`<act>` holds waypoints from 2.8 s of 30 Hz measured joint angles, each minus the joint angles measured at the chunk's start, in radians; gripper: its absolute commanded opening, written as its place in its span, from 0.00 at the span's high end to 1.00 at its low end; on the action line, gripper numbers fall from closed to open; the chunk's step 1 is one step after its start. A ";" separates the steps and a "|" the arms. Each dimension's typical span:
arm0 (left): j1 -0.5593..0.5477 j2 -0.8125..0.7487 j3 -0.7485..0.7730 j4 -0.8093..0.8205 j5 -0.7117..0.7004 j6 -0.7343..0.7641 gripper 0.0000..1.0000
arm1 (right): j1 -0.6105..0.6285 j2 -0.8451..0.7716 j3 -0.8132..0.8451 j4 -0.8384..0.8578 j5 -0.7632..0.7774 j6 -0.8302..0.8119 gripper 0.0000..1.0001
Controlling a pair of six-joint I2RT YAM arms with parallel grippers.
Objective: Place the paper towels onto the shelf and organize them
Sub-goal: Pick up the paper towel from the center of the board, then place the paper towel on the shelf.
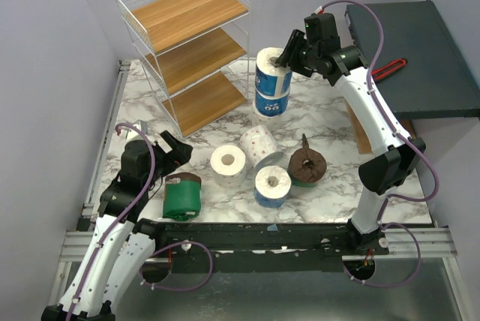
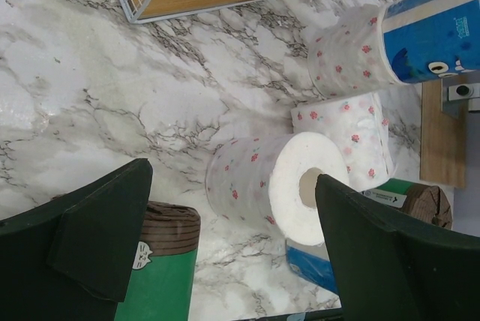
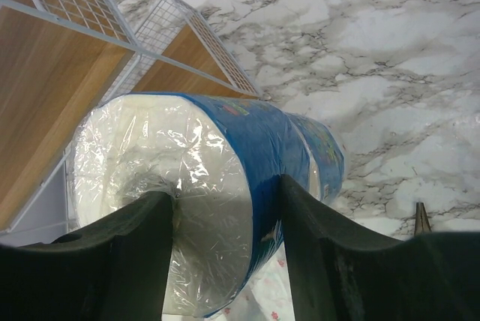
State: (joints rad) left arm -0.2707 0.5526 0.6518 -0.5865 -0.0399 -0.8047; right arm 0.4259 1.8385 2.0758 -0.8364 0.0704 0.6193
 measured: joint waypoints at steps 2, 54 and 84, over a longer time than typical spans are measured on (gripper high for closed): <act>0.000 -0.002 0.000 0.000 0.000 -0.001 0.05 | 0.000 0.000 0.003 -0.006 0.000 0.000 0.52; 0.000 -0.028 0.009 -0.048 0.003 -0.008 0.06 | 0.197 0.171 0.336 0.009 0.012 0.135 0.53; 0.000 -0.038 0.009 -0.052 0.003 -0.008 0.06 | 0.252 0.240 0.303 0.220 0.215 0.198 0.53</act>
State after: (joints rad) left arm -0.2707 0.5148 0.6605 -0.6388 -0.0364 -0.8131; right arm 0.6781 2.0781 2.3791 -0.6159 0.2855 0.8173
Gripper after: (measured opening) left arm 0.941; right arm 0.492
